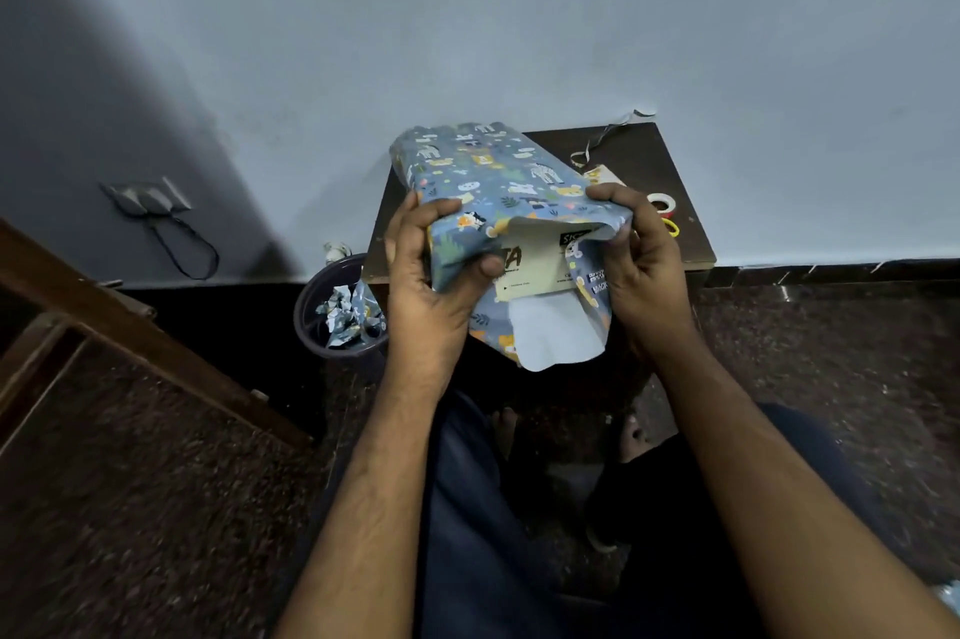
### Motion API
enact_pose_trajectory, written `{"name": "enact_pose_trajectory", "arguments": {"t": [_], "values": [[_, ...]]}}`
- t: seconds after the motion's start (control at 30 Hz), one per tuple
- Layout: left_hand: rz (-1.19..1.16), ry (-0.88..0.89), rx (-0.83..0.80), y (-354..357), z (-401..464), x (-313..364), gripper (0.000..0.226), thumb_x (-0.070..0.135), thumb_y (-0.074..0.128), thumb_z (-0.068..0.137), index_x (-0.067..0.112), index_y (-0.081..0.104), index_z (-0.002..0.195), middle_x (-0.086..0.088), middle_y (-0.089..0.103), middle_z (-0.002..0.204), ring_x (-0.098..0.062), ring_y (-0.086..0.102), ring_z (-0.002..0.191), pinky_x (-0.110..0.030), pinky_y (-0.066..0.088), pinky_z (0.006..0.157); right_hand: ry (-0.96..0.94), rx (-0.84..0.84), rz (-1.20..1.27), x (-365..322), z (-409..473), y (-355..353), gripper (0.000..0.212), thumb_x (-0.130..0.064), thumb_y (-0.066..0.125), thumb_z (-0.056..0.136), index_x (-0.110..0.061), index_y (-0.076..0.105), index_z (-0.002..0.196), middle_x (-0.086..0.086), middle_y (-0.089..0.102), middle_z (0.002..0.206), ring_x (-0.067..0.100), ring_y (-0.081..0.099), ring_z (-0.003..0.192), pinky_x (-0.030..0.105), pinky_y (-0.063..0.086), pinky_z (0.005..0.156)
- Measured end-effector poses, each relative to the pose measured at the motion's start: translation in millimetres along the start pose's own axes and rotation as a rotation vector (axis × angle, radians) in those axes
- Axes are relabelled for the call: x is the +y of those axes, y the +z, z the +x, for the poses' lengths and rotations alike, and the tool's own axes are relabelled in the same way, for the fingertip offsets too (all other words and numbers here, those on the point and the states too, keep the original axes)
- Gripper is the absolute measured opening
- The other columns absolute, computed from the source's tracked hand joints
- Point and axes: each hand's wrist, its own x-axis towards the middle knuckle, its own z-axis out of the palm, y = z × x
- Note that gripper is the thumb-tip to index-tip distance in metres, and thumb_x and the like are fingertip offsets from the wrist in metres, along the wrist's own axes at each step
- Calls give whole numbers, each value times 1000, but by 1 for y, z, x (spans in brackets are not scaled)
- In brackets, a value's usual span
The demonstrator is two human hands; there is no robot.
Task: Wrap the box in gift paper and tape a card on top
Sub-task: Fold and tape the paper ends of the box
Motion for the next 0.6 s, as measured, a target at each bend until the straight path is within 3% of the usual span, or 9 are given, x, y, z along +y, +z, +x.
{"name": "enact_pose_trajectory", "arguments": {"t": [0.1,0.23,0.33,0.4,0.47,0.53,0.6], "values": [[100,2,100,13,-6,10,58,34,89,68,32,58,117,-15,43,138,-24,43,137,-43,38,115,-9,29,-78,0,-2,6,34,-48,68,93,-38,58,123,18,55,130,38,54,123,63,44,101],[132,0,151,25,-15,17,64,22,94,64,19,58,117,-15,42,135,-12,43,133,-19,38,108,-79,117,-109,-4,-6,11,40,-37,72,82,-56,55,113,18,50,128,26,55,120,42,49,102],[153,64,58,21,-13,17,59,35,85,73,16,56,121,-23,39,139,-6,35,138,-11,30,108,-68,128,-100,0,-3,8,39,-36,72,83,-53,57,114,19,51,128,28,57,119,50,49,101],[175,129,-45,15,-9,19,57,51,69,84,16,54,126,-26,33,145,-1,26,144,-12,25,112,-55,141,-88,4,0,4,36,-34,73,85,-41,59,117,19,52,128,30,58,119,54,49,100],[183,168,-110,12,-5,20,51,59,50,95,19,56,127,-25,31,150,-10,23,150,-15,24,115,-61,155,-59,5,3,1,32,-28,71,88,-28,62,119,13,54,125,32,58,118,56,48,99],[179,162,-130,11,-1,22,36,46,44,103,19,58,124,-24,33,151,-21,26,150,-14,25,114,-67,141,-28,9,5,0,24,-25,66,95,-24,64,119,-2,58,121,34,57,117,60,47,99],[181,157,-134,7,3,20,18,23,51,105,18,59,121,-21,37,151,-24,31,148,-18,28,115,-58,109,5,14,8,-1,23,-32,61,102,-24,65,123,-1,60,125,36,57,121,63,45,101]]}}
